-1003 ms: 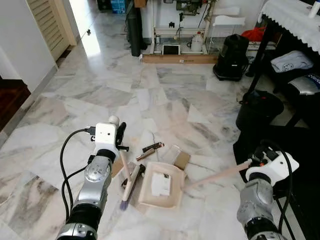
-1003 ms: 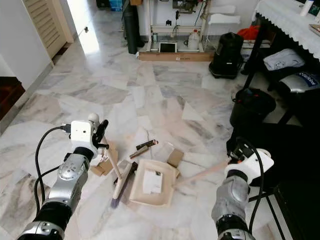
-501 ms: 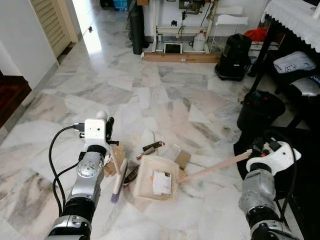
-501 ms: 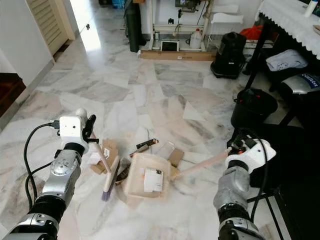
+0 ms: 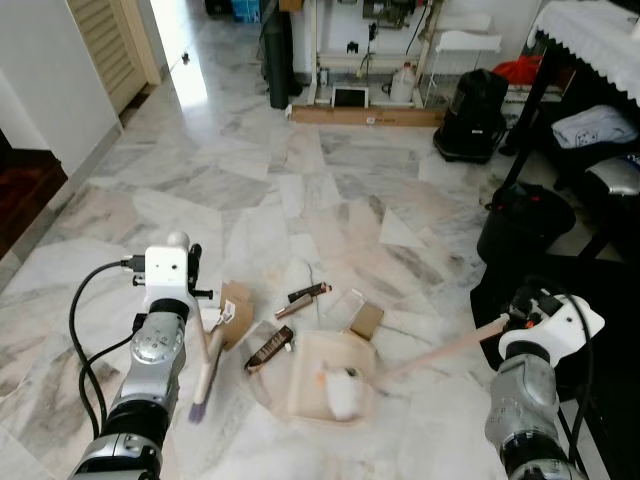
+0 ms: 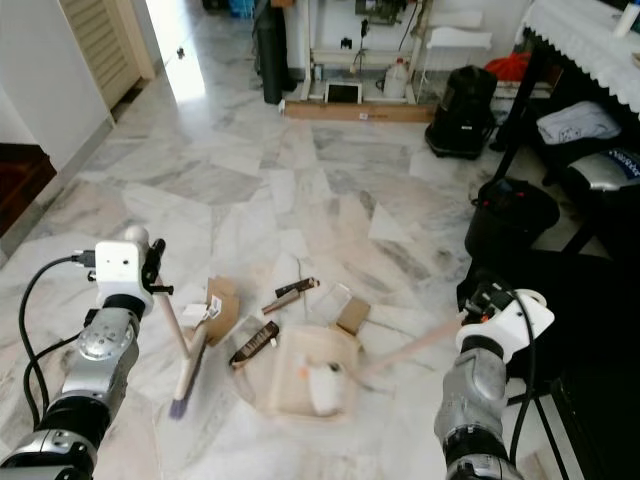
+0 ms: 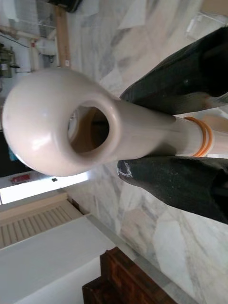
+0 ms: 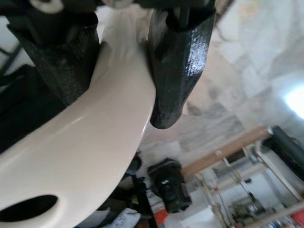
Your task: Sweep floor
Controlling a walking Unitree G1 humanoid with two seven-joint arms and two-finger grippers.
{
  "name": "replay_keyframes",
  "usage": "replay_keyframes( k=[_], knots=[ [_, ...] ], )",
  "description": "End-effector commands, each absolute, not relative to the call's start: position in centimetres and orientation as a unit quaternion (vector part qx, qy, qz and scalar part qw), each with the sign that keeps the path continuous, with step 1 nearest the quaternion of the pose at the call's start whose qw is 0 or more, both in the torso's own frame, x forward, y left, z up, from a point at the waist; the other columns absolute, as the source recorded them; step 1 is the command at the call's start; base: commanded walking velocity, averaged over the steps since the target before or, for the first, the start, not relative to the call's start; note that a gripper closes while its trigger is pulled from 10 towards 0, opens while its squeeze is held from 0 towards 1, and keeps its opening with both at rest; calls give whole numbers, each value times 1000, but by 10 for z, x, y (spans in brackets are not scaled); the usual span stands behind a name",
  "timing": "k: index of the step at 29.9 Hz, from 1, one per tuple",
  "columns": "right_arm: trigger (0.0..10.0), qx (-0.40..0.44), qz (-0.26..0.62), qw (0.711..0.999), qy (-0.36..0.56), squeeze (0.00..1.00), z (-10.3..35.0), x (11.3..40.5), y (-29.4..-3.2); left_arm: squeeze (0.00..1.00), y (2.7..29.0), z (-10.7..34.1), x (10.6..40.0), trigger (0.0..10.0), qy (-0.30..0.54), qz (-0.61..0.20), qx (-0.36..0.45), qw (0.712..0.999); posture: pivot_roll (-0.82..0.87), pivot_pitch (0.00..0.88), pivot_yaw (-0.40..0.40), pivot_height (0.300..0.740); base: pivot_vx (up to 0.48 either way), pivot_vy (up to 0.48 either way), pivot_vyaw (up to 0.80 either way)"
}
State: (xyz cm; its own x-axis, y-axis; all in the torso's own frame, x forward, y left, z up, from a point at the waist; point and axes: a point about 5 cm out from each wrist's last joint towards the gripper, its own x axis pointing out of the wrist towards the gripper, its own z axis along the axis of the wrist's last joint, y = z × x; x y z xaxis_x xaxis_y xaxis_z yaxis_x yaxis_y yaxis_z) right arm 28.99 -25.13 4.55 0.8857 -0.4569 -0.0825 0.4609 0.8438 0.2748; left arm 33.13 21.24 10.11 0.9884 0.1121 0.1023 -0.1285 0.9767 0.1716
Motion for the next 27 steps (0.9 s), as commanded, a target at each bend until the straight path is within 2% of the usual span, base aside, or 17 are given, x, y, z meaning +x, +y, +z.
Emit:
replay_keyframes(
  k=[1, 9, 14, 27],
  knots=[
    [10000, 136, -235, 962, -33, 0, 59, 294, -250, 0, 211, 99, 329, 10000, -52, 57, 97, 992, -86, 0, 24, 740, 0, 0, 0],
    [10000, 105, -228, 967, -47, 0, 61, 279, -262, 0, 184, 97, 328, 10000, -66, 34, 78, 994, -65, 0, 25, 740, 0, 0, 0],
    [10000, 85, -223, 969, -62, 0, 71, 280, -263, 0, 181, 98, 330, 10000, -68, 29, 73, 995, -66, 0, 33, 740, 0, 0, 0],
    [10000, 75, -190, 977, -55, 0, 73, 282, -240, 0, 213, 92, 323, 10000, -58, 78, 86, 992, -104, 0, -19, 740, 0, 0, 0]
  ],
)
